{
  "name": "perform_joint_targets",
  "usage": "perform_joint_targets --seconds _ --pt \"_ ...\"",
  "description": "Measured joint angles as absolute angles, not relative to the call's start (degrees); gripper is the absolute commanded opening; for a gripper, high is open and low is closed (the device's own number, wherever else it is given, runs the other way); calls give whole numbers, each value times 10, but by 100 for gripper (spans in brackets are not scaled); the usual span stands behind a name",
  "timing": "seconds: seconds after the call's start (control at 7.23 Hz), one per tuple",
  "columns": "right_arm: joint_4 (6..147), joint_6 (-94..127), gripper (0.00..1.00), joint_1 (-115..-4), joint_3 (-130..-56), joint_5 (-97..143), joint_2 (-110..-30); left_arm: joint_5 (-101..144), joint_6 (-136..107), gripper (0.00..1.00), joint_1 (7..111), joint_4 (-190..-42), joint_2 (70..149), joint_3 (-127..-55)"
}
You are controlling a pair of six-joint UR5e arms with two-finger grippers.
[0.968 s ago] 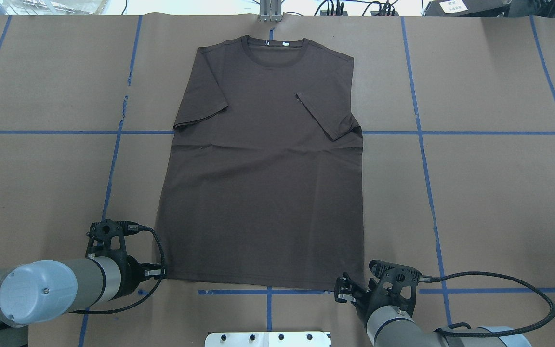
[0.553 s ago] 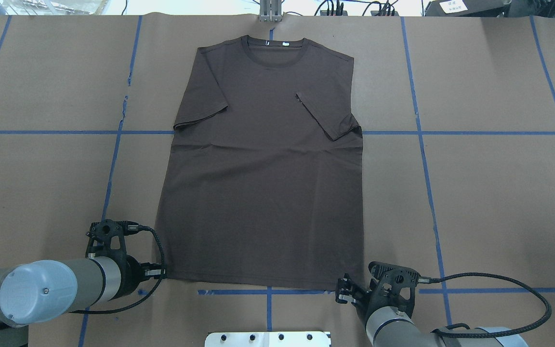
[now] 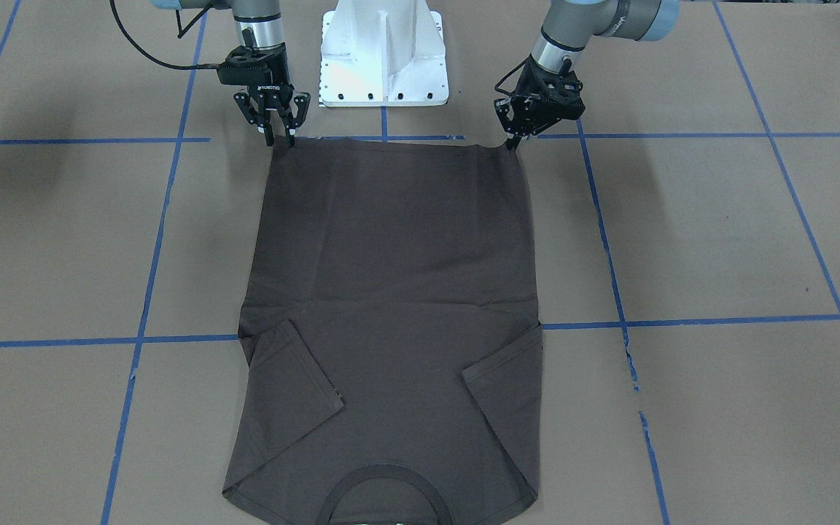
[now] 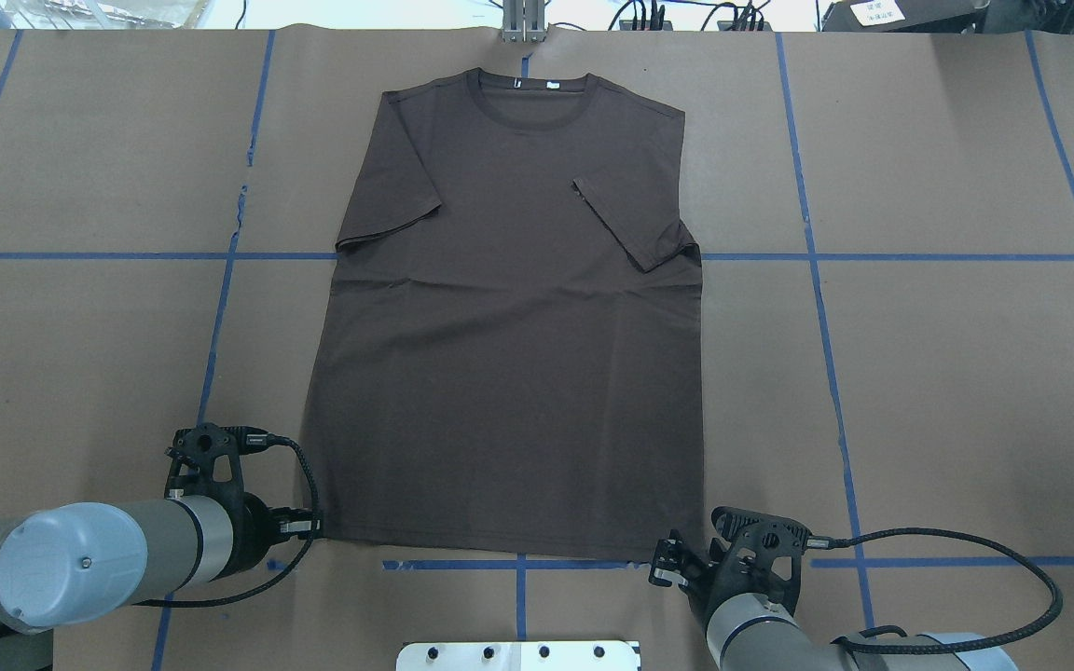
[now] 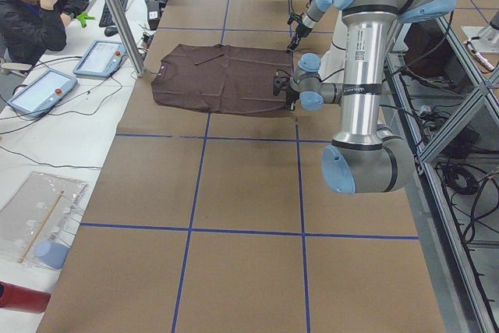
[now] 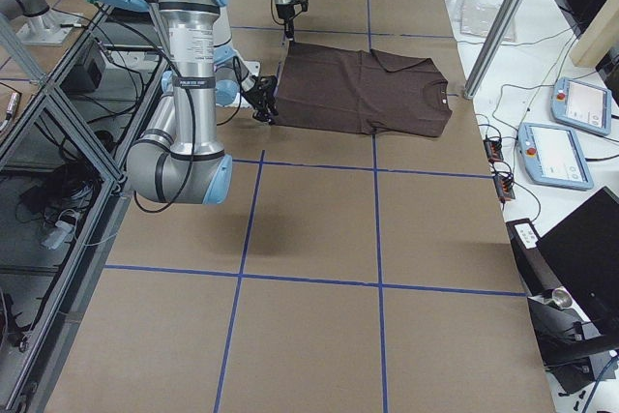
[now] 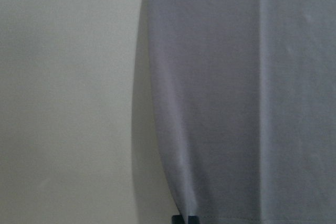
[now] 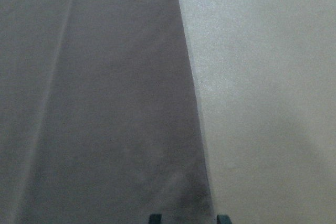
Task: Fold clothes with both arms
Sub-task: 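Grasp the hem corners with both grippers, adjusting the right gripper's grip, then lift the hem with both grippers and fold it toward the collar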
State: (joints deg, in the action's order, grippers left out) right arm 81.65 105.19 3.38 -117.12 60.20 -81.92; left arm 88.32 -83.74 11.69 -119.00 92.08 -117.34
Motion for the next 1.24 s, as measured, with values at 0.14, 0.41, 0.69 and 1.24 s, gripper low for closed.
perform_joint_targets --seconds 0.14,0.41,0.69,1.24 --pt "817 1052 0 33 -1172 602 -819 883 -837 0 117 -1190 920 -1175" --pt "817 1051 0 31 -1177 602 -819 883 -837 0 117 -1190 920 -1175" --pt "833 1050 0 28 -1212 605 -826 884 -837 0 117 -1189 918 -1186" --pt "1044 1049 0 37 -1448 669 -826 941 -868 0 113 -996 915 -1395"
